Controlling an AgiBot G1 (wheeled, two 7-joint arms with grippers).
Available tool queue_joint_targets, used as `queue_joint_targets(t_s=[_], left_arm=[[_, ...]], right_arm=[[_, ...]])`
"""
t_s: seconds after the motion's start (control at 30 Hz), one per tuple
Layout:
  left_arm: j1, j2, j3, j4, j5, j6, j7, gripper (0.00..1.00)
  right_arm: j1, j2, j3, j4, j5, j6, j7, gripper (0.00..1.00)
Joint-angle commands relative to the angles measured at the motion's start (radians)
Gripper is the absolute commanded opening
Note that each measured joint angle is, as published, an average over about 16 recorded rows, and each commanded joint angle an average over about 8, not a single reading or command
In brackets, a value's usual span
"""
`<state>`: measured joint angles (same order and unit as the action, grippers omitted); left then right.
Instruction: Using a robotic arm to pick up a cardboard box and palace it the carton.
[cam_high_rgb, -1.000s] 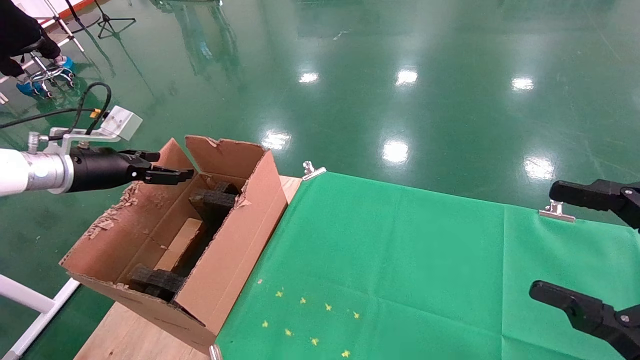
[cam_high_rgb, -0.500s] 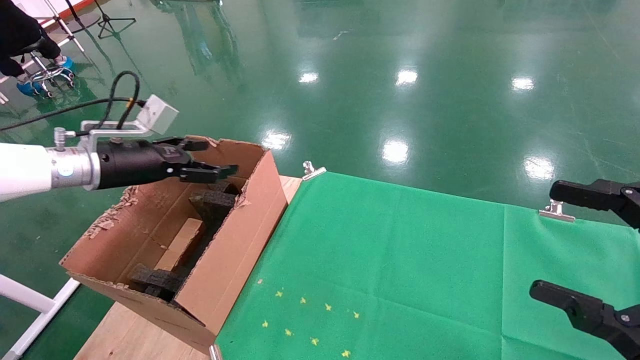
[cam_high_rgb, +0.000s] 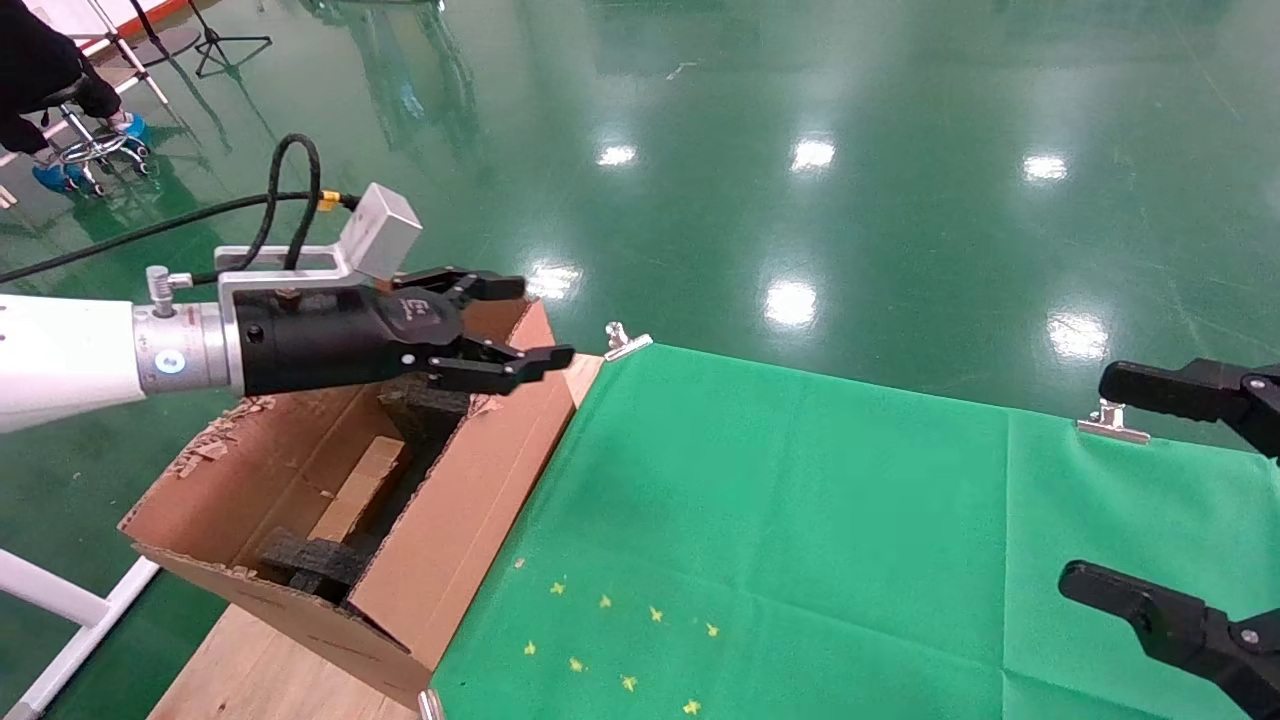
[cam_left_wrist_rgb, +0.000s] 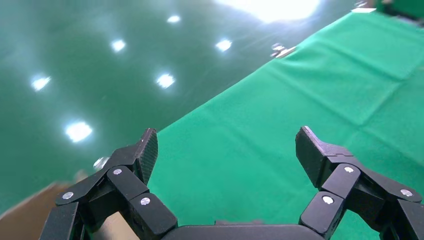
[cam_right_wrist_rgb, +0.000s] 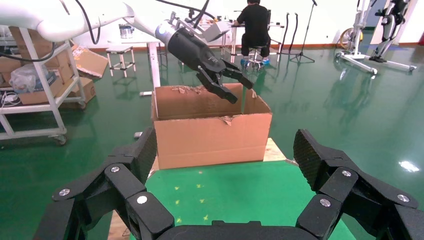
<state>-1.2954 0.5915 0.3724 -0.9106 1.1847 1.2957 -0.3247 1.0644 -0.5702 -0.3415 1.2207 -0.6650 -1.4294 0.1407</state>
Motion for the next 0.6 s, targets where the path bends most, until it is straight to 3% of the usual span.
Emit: queue_joint_targets(t_s=[0.03,0.6], left_arm=[[0.015,0.001,-0.006,-0.025,-0.031,0.014,0.009,1.00],[0.142,0.013,-0.060,-0.241,-0.293,0.129,0.088,1.00]], right_arm=[[0.000,0.000,0.000,0.000,0.000,0.000,0.000,1.00],[0.000,0.000,0.000,0.000,0.000,0.000,0.000,1.00]])
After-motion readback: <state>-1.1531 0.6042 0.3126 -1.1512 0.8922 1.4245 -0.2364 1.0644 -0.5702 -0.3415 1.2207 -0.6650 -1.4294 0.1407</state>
